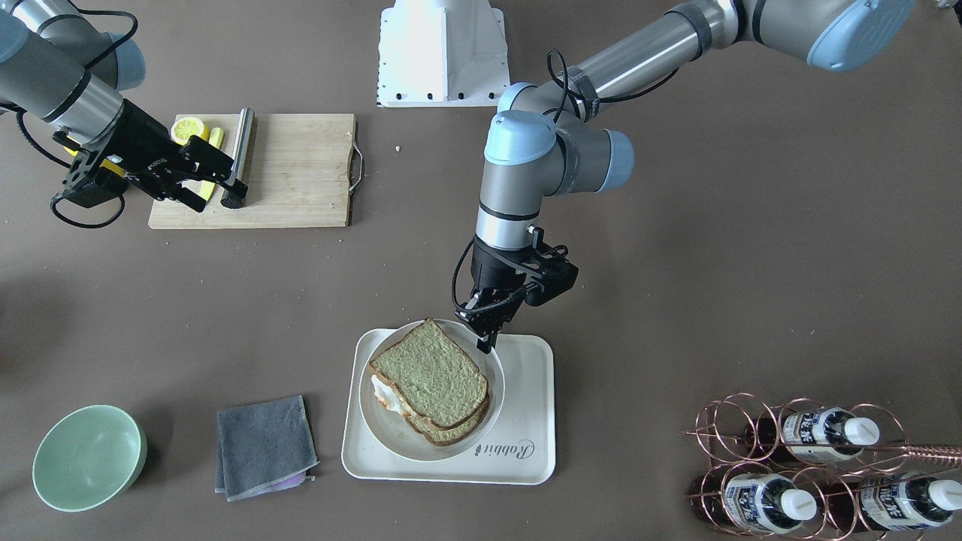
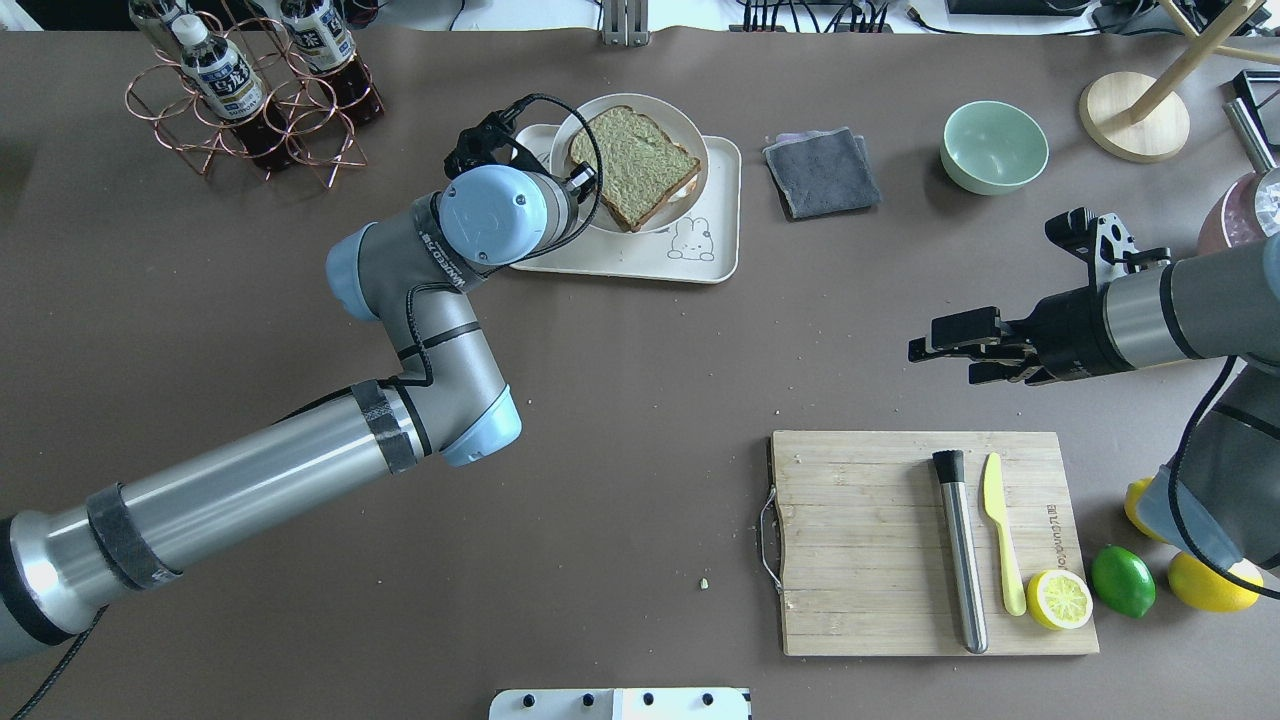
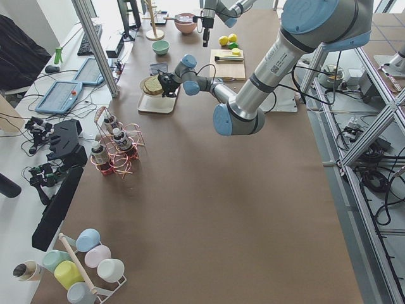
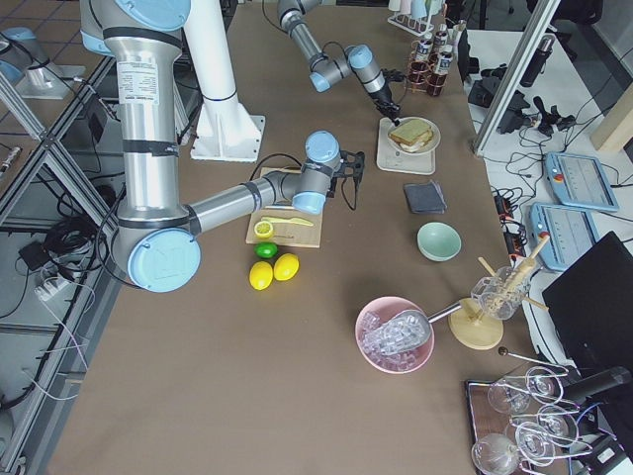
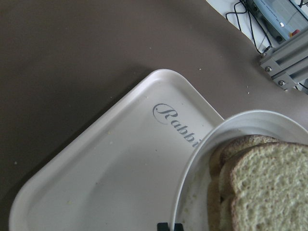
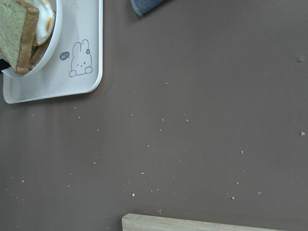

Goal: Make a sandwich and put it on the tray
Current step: 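Lift the plate with the left gripper and set it on the white tray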

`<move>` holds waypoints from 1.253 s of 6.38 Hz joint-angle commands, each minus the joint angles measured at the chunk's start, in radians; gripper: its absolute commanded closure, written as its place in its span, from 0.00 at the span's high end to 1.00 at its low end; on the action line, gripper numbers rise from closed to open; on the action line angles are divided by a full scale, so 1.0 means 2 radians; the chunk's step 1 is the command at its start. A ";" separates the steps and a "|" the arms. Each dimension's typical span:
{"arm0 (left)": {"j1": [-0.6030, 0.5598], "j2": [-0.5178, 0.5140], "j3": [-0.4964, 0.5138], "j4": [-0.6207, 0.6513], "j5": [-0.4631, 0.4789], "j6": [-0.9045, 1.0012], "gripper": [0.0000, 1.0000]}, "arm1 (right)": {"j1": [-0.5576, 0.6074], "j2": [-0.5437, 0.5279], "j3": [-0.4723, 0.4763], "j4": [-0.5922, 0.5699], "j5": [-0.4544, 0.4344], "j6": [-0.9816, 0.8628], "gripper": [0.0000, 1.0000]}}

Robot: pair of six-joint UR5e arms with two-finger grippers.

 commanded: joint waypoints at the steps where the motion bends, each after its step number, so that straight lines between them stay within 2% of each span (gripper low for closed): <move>1: -0.003 -0.002 0.032 -0.026 -0.001 0.025 0.00 | 0.000 0.004 -0.006 0.000 -0.001 0.000 0.99; 3: -0.003 -0.001 0.034 -0.027 -0.008 0.025 0.00 | -0.001 0.005 -0.007 -0.001 -0.009 0.000 0.99; 4: -0.002 -0.003 0.033 -0.027 -0.009 0.025 0.31 | -0.001 0.006 -0.009 -0.001 -0.011 0.000 0.99; 5: -0.002 -0.007 0.033 -0.028 -0.015 0.026 0.41 | -0.002 0.009 -0.011 -0.001 -0.011 0.001 0.99; 8: -0.030 0.012 -0.021 -0.022 -0.058 0.054 0.42 | -0.002 0.012 -0.016 -0.001 -0.011 0.000 0.99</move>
